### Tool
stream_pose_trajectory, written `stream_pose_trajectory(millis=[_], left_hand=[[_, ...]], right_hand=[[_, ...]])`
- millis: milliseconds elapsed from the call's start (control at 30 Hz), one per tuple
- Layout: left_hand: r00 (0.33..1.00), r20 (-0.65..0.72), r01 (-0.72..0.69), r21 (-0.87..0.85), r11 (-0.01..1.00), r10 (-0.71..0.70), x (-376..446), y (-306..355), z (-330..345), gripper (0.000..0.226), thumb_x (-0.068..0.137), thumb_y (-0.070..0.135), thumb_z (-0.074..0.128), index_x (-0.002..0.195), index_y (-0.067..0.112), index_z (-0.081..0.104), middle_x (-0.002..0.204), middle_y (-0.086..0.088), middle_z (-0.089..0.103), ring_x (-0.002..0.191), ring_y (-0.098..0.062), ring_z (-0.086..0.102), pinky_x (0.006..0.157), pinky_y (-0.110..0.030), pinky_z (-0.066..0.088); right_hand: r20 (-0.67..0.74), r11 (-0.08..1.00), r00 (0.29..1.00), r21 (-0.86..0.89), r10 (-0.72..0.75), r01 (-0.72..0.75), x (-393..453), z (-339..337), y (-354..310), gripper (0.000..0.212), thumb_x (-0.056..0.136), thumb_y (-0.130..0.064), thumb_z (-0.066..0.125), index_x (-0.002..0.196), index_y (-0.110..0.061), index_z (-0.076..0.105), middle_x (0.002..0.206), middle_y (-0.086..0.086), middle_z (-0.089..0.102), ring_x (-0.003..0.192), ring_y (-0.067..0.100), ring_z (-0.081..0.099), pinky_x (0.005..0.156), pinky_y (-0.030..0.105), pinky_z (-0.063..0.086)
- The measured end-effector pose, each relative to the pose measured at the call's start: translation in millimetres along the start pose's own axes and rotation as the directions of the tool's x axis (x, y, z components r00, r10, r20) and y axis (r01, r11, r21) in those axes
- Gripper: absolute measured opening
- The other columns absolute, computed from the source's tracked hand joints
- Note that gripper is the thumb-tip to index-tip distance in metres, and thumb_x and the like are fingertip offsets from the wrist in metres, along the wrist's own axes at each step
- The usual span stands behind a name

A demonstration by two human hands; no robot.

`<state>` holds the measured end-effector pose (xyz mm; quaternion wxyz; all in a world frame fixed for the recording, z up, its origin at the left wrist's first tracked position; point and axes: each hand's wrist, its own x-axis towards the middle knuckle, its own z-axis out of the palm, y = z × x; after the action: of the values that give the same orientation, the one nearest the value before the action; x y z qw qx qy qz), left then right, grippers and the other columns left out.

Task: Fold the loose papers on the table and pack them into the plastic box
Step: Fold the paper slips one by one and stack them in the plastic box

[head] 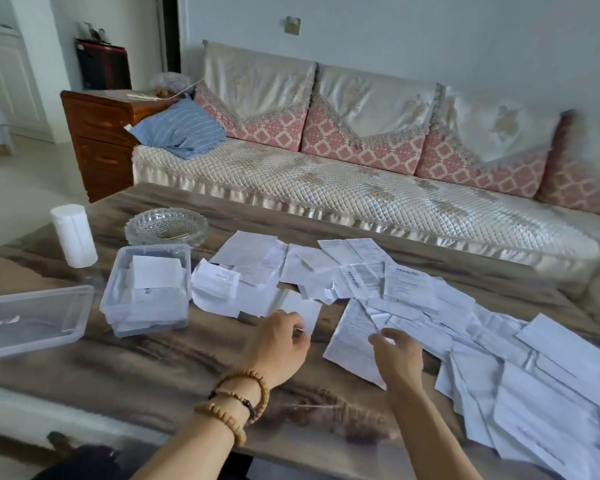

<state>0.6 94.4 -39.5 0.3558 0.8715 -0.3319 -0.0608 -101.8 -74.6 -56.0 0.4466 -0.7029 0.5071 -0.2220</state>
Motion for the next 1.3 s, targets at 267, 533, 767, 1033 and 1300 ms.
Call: stream_pose_trajectory(millis=[267,533,767,1033,1300], left_hand=[[0.926,0.282,0.346,-0.375,0.86,-0.25,35.1,48.2,66.5,0.018,0.088,0.031,0.06,0.087,0.028,0.043,0.089,0.006,0.045,0.084,-0.015,0.049,0.076,-0.028,0.039],[0.876,0.3,0.464,-0.315,0.828,-0.377,50.7,48.6,77.8,0.054,0.082,0.033,0.071,0.123,0.006,0.05,0.114,-0.008,0.063,0.103,-0.023,0.06,0.086,-0.032,0.049],[0.887,0.418,0.377,-0.411,0.83,-0.196,21.3,47.0,78.7,0.031,0.078,0.015,0.074,0.108,0.017,0.067,0.1,0.005,0.073,0.096,-0.015,0.068,0.083,-0.027,0.053],[0.909,0.361,0.354,-0.403,0.844,-0.209,2.0,58.1,83.9,0.029,0.082,0.036,0.072,0.106,0.02,0.067,0.104,0.005,0.071,0.096,-0.016,0.067,0.093,-0.039,0.053],[0.936,0.337,0.247,-0.413,0.877,-0.105,-15.3,83.9,106.3,0.048,0.085,0.019,0.069,0.128,0.021,0.048,0.124,0.006,0.059,0.11,-0.012,0.057,0.095,-0.031,0.049]], right_hand=[[0.019,0.881,0.94,0.343,0.341,-0.327,36.4,-22.1,8.7,0.018,0.068,-0.017,0.075,0.073,-0.006,0.063,0.076,0.013,0.058,0.067,0.031,0.054,0.062,0.045,0.056],[0.129,0.964,0.966,0.114,0.225,-0.24,45.0,-35.2,13.5,0.025,0.075,-0.017,0.073,0.078,-0.01,0.049,0.073,0.012,0.059,0.066,0.026,0.06,0.052,0.027,0.039],[0.108,0.999,0.993,-0.031,0.036,-0.033,17.8,-49.5,29.5,0.023,0.081,-0.03,0.07,0.085,-0.01,0.062,0.076,-0.002,0.059,0.069,0.016,0.053,0.06,0.027,0.036],[0.057,0.881,0.956,-0.375,-0.288,0.288,1.6,-86.2,48.9,0.027,0.09,-0.031,0.058,0.115,-0.024,0.064,0.114,-0.004,0.063,0.105,0.015,0.057,0.084,0.027,0.042],[-0.138,0.644,0.989,-0.753,0.047,-0.136,28.5,-146.1,90.7,0.048,0.086,-0.018,0.047,0.13,-0.003,0.039,0.127,0.02,0.054,0.116,0.04,0.051,0.089,0.042,0.047]])
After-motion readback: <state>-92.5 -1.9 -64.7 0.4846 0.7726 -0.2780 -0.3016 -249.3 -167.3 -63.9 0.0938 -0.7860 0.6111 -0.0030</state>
